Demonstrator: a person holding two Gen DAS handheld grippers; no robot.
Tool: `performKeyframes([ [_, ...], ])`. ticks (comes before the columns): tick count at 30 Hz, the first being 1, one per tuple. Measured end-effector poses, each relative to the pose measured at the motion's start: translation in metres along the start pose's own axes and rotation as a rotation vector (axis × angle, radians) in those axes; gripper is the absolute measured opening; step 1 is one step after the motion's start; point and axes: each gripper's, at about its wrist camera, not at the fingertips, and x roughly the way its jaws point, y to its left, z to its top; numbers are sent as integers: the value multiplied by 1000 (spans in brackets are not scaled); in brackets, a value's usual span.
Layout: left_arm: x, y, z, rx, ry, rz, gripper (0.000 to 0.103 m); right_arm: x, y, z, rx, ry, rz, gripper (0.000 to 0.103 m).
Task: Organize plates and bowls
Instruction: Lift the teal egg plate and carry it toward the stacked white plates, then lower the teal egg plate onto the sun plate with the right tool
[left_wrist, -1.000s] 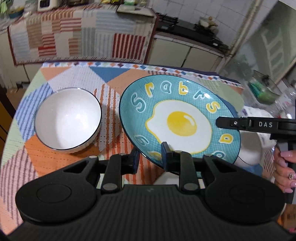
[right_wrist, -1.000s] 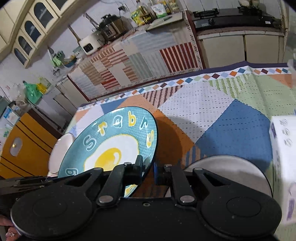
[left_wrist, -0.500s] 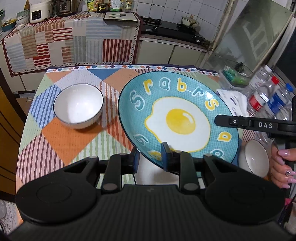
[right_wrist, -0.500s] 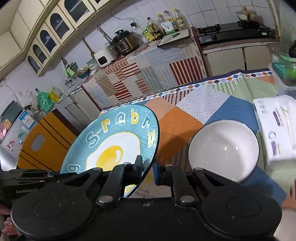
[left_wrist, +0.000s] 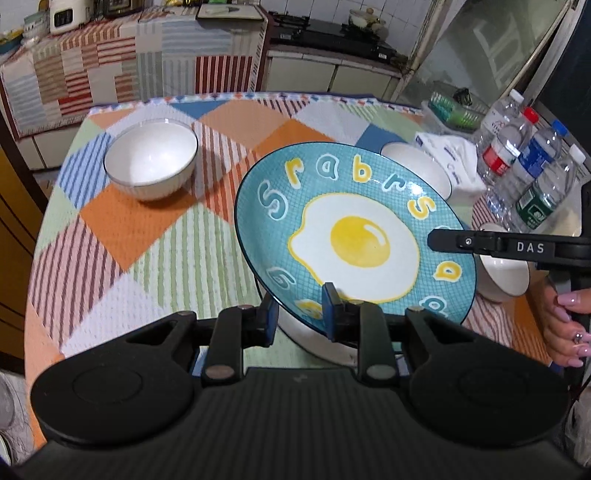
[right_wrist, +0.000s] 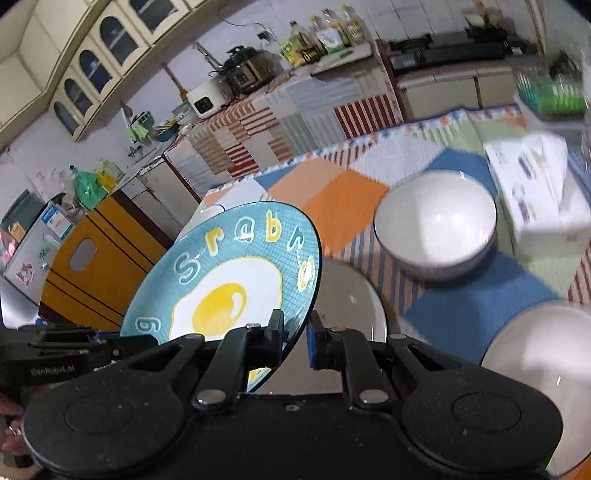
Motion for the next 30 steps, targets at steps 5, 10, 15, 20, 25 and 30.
performKeyframes([
  [5,7,3,-9,-5,32,-10,22,5,-2,-16,13,30,-13,17],
  [10,17,5,-14,-12,63,-20,22,9,-5,-27,24,49,-28,17],
  [15,28,9,-16,-10,96,-11,23,18,-10,-34,42,76,-40,17],
  [20,34,10,-13,-4,111,-5,23,25,-9,-38,57,92,-54,17],
  [25,36,12,-10,-18,132,-27,23,24,-6,-34,48,105,-84,18],
  [30,43,17,-9,-36,147,-40,23,27,4,-32,5,133,-142,21],
])
